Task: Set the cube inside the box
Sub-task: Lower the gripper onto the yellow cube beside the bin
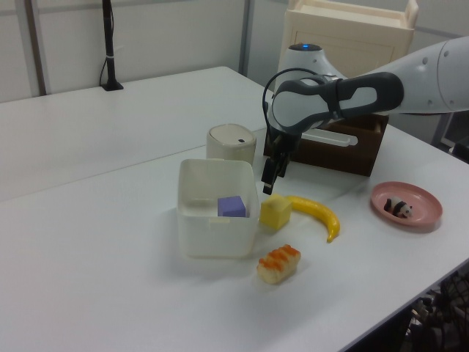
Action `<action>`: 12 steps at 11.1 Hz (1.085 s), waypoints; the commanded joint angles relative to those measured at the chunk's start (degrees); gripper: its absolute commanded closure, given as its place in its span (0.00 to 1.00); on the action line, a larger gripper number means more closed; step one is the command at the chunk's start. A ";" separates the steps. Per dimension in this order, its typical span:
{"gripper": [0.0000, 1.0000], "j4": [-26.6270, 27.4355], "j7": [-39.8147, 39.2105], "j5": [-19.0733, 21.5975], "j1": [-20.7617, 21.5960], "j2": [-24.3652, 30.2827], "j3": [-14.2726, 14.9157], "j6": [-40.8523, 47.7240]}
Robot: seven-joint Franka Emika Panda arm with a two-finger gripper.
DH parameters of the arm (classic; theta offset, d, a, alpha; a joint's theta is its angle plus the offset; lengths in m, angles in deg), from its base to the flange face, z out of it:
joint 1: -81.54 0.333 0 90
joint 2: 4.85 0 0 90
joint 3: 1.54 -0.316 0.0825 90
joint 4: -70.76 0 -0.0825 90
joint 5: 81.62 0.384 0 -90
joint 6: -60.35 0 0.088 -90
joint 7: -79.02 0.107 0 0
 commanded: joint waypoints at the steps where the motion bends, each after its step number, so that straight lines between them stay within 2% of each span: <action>1: 0.00 -1.74 4.03 0.05 0.67 -3.57 0.97 -1.46; 4: 0.00 -1.74 4.12 -3.19 0.15 -6.20 1.68 -4.44; 12: 0.00 -1.48 4.12 -4.96 -0.03 -8.85 2.56 -5.59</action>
